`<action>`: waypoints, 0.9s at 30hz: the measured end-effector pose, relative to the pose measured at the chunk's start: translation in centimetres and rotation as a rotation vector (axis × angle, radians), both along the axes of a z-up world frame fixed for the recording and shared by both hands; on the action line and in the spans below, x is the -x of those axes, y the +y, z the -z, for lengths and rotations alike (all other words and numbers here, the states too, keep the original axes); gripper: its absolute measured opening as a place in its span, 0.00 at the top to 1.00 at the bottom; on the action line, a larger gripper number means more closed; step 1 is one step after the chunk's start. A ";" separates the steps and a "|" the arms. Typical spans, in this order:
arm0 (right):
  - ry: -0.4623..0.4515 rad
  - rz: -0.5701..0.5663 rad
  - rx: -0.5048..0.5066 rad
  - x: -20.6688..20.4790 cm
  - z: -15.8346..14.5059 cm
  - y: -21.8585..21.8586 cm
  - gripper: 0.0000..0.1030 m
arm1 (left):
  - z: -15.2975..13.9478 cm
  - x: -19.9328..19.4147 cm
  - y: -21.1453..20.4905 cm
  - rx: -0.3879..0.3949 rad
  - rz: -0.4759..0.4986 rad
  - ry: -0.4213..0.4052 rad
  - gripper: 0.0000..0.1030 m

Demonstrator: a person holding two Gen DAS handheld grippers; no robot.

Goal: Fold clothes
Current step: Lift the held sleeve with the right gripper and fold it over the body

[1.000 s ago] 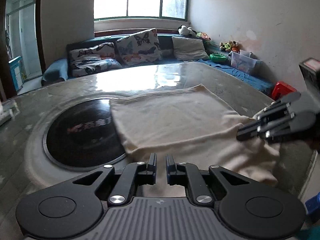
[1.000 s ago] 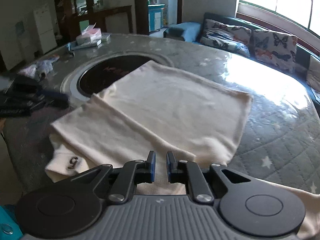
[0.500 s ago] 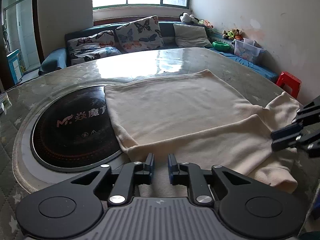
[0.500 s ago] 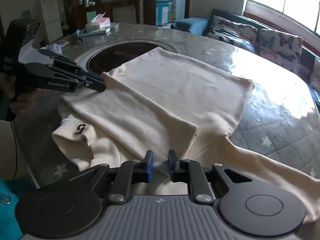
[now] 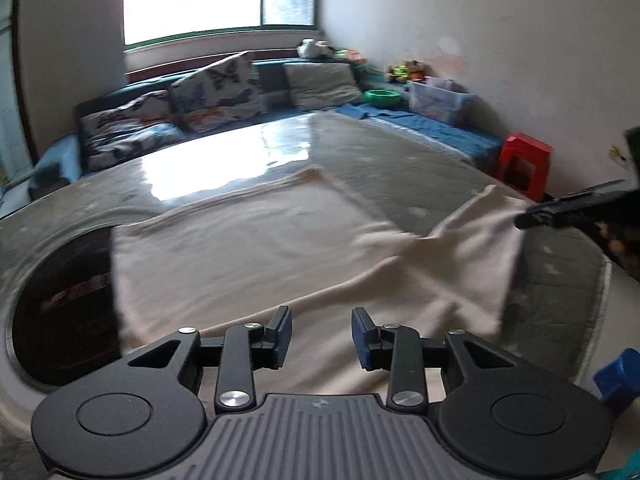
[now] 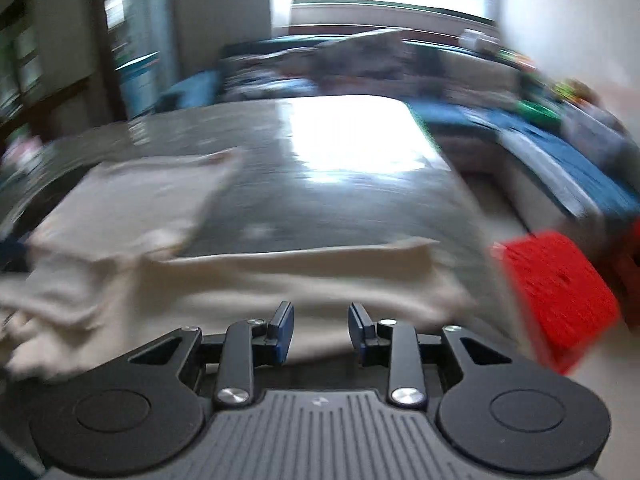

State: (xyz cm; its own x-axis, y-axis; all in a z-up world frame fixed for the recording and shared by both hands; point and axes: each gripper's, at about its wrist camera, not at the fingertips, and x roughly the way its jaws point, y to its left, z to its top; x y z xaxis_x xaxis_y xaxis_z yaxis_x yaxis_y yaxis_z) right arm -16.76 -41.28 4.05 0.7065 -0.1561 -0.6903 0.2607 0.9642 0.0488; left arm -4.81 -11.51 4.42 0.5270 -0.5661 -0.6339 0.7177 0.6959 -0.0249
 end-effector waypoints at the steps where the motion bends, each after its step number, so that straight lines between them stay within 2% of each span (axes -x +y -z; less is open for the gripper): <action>1: -0.005 0.042 -0.007 0.3 0.3 -1.0 0.71 | 0.1 0.3 -0.7 -0.003 0.015 0.000 0.65; 6: -0.033 0.142 -0.050 1.0 1.4 -4.1 0.69 | 0.6 1.1 -3.2 -0.023 0.062 0.008 0.65; 8: -0.050 0.165 -0.074 1.0 1.7 -4.7 0.65 | 0.8 1.1 -3.9 -0.031 0.068 0.014 0.65; 12: -0.072 0.207 -0.095 0.5 2.3 -5.0 0.64 | 1.2 1.1 -4.6 -0.045 0.071 0.019 0.65; 17: -0.070 0.218 -0.030 0.0 2.6 -4.5 0.67 | 1.6 1.1 -4.9 -0.059 0.072 0.026 0.65; 21: -0.075 0.229 -0.028 -0.2 2.8 -4.7 0.67 | 1.7 1.1 -5.0 -0.066 0.074 0.028 0.65; 24: -0.071 0.219 0.004 -0.3 2.9 -4.3 0.81 | 1.8 1.0 -5.1 -0.069 0.069 0.031 0.65; 25: -0.074 0.217 -0.005 -0.2 2.9 -4.4 0.91 | 1.8 1.0 -5.1 -0.067 0.068 0.031 0.65; 27: -0.091 0.222 -0.038 0.0 2.6 -4.7 0.94 | 1.7 1.1 -5.1 -0.064 0.069 0.028 0.65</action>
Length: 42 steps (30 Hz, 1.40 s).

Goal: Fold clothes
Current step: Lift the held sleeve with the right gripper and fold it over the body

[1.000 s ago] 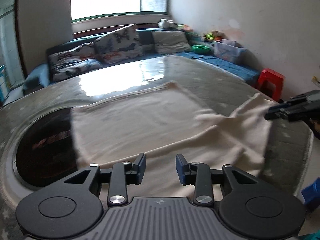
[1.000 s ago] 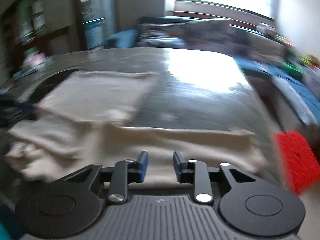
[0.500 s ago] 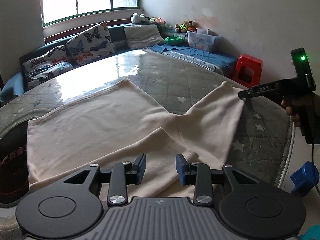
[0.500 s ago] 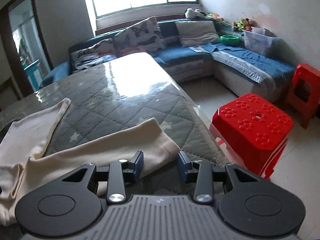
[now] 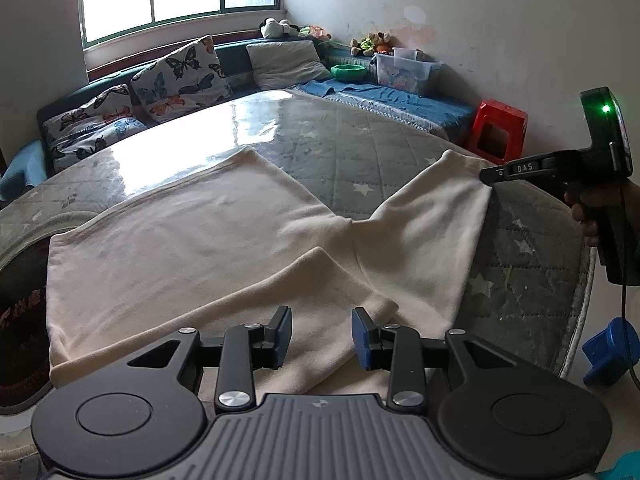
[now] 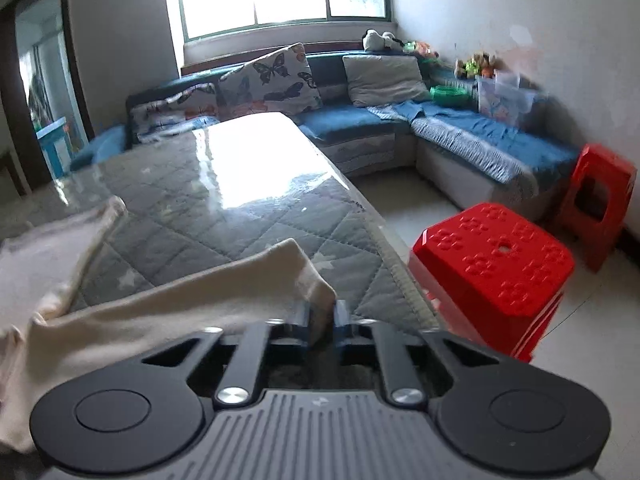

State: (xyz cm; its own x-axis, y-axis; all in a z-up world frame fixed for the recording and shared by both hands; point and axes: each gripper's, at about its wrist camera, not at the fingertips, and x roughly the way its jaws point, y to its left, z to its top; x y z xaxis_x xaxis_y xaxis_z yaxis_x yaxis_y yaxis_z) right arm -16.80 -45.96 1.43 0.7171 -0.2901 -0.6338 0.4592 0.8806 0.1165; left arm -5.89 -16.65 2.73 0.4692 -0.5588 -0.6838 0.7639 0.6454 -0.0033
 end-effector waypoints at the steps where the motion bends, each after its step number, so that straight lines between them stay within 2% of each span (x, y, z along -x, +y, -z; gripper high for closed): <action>1: -0.012 0.002 -0.009 0.2 -0.2 -0.1 0.94 | 0.0 0.0 0.0 0.002 0.001 -0.001 0.65; 13: -0.146 -0.073 -0.053 2.1 -5.2 0.5 0.95 | 0.4 0.4 -1.0 0.010 0.032 0.000 0.62; 18: -0.210 -0.173 -0.048 2.3 -8.9 2.7 0.95 | 0.9 0.4 -1.3 0.009 0.033 -0.002 0.62; 24: -0.263 -0.337 -0.023 1.1 -13.5 6.9 0.95 | -0.3 0.5 1.2 0.062 -0.017 -0.017 0.61; 28: -0.272 -0.470 0.014 -0.8 -15.7 11.0 0.95 | -1.3 0.5 4.8 0.086 -0.093 -0.050 0.59; 33: -0.257 -0.636 0.039 -4.1 -16.9 17.0 0.95 | -1.8 0.1 10.2 0.101 -0.230 -0.070 0.57; 35: -0.239 -0.706 0.049 -5.3 -16.7 19.9 0.95 | -1.8 0.0 12.4 0.103 -0.286 -0.078 0.53; 42: -0.109 -0.884 0.039 -8.2 -13.5 27.9 0.95 | -0.4 -0.1 18.4 0.102 -0.444 -0.046 0.53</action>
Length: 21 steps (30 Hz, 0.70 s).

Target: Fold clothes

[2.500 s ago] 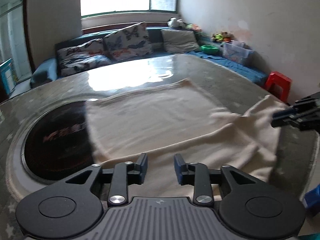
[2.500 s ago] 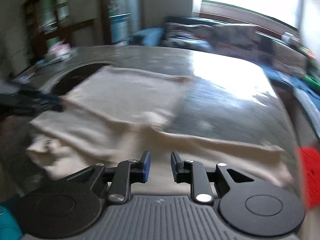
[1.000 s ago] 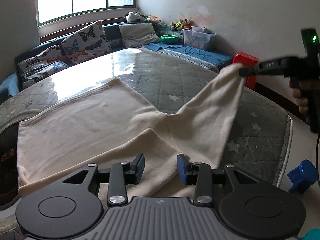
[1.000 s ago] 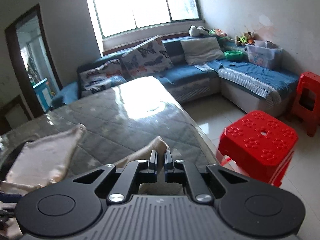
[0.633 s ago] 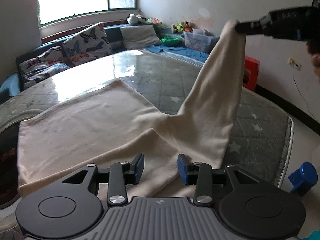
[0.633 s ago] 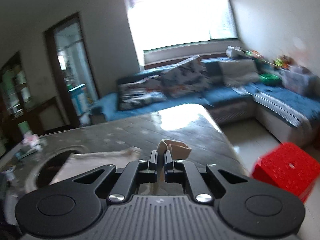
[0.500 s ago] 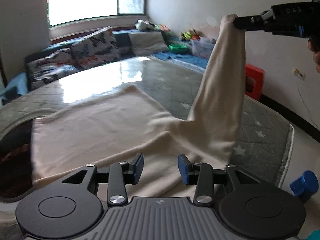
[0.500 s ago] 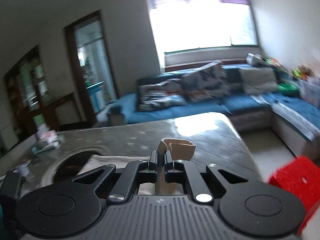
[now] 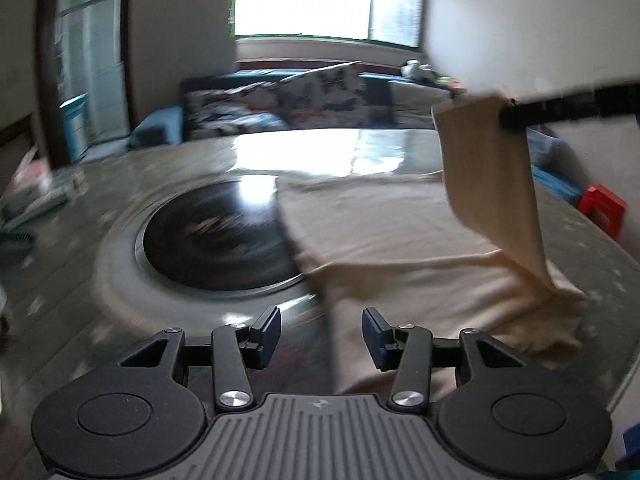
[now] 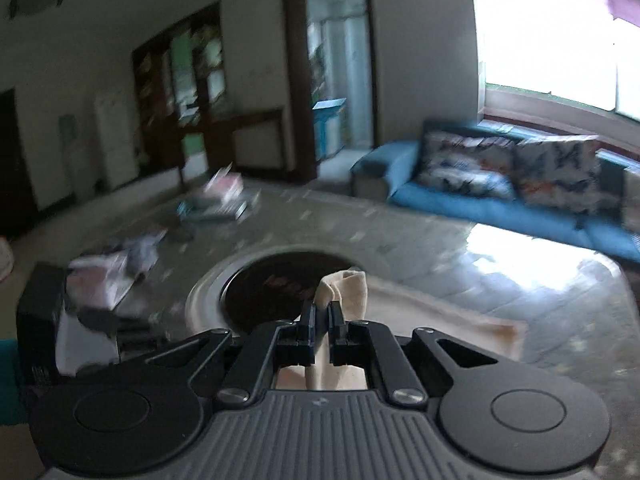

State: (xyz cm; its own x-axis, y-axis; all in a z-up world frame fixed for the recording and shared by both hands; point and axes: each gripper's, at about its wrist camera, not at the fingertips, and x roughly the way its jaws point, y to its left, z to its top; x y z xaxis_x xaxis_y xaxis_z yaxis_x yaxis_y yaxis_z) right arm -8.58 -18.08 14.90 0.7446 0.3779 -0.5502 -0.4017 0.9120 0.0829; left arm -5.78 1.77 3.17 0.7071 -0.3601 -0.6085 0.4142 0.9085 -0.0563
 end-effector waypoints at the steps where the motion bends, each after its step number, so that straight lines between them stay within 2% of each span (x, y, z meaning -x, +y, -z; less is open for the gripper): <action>1: 0.029 -0.027 0.009 -0.4 0.8 1.0 0.95 | 0.2 0.0 0.6 0.004 -0.015 0.007 0.53; 5: 0.095 -0.100 0.013 -0.6 2.7 2.2 0.89 | 0.1 0.0 1.9 0.015 -0.045 0.010 0.53; 9: 0.082 -0.082 0.029 0.4 2.2 1.0 0.88 | -0.5 0.1 1.4 0.026 -0.041 -0.010 0.53; 11: 0.086 -0.049 0.053 0.6 2.1 -0.3 0.84 | -0.7 0.1 0.6 0.035 -0.015 -0.019 0.53; 15: 0.149 0.039 0.114 1.2 3.5 -3.8 0.83 | -1.0 0.2 -2.1 0.029 0.063 -0.038 0.54; 21: 0.273 0.096 0.133 2.8 7.6 -7.3 0.83 | -0.7 0.1 -5.9 0.018 0.183 -0.042 0.56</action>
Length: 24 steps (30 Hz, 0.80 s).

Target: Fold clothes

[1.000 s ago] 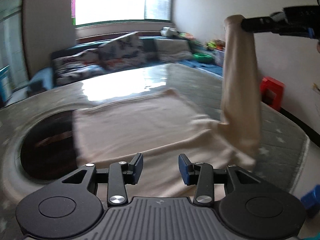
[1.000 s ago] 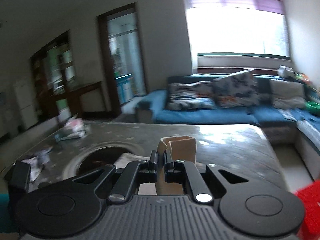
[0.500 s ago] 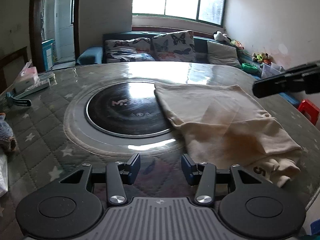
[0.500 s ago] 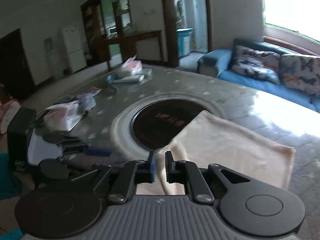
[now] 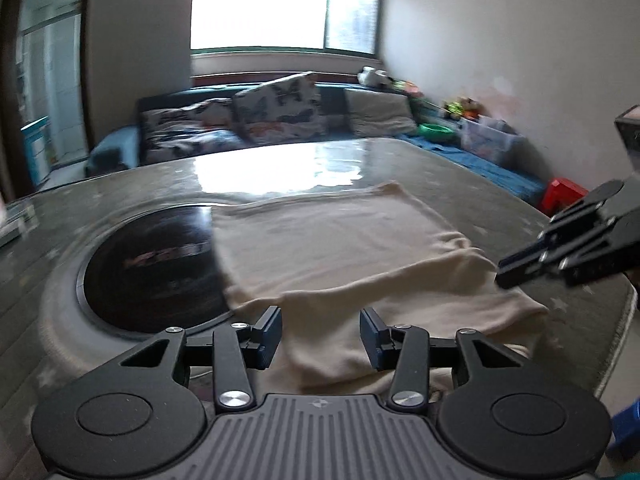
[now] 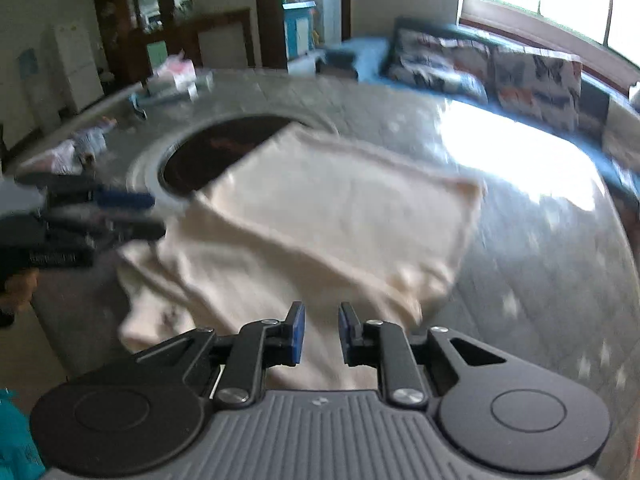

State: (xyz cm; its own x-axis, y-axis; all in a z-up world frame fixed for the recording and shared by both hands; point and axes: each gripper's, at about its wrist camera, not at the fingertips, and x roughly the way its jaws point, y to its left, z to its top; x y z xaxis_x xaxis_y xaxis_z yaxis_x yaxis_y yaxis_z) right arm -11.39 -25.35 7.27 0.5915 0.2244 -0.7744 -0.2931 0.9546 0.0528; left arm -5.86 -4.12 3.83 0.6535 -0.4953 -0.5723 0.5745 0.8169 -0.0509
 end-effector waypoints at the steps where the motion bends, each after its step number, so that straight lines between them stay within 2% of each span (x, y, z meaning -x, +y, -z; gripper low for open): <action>1: 0.010 0.000 -0.004 0.3 0.5 -0.3 0.83 | 0.4 -0.1 -0.4 -0.012 0.010 0.009 0.56; 4: 0.019 -0.011 0.013 0.8 1.6 -0.3 0.83 | 1.8 -0.7 -1.4 -0.063 0.024 0.043 0.56; 7: 0.014 -0.025 0.026 1.1 1.8 -0.4 0.83 | 2.1 -0.8 -1.0 -0.075 0.033 0.057 0.56; 11: -0.013 -0.039 0.015 0.7 0.8 -0.7 0.82 | 1.0 -1.5 -0.7 -0.050 0.035 0.067 0.56; 16: -0.070 -0.004 0.000 -1.5 0.4 -1.0 0.82 | 0.5 -3.2 -1.5 -0.023 0.028 0.060 0.56; 22: -0.025 0.045 -0.018 -3.7 2.7 -2.1 0.84 | 2.2 -4.7 -1.9 -0.055 0.014 0.076 0.64; 24: -0.022 0.042 -0.026 -3.6 2.9 -2.4 0.85 | 2.0 -4.7 -1.6 -0.047 0.011 0.077 0.64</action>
State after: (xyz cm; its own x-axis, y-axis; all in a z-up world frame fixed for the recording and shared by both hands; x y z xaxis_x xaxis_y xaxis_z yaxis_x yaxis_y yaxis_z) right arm -7.74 -27.71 4.33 0.6173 0.2188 -0.7557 -0.2540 0.9645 0.0717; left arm -1.13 -5.67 1.86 0.6012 -0.4737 -0.6435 0.5794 0.8131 -0.0572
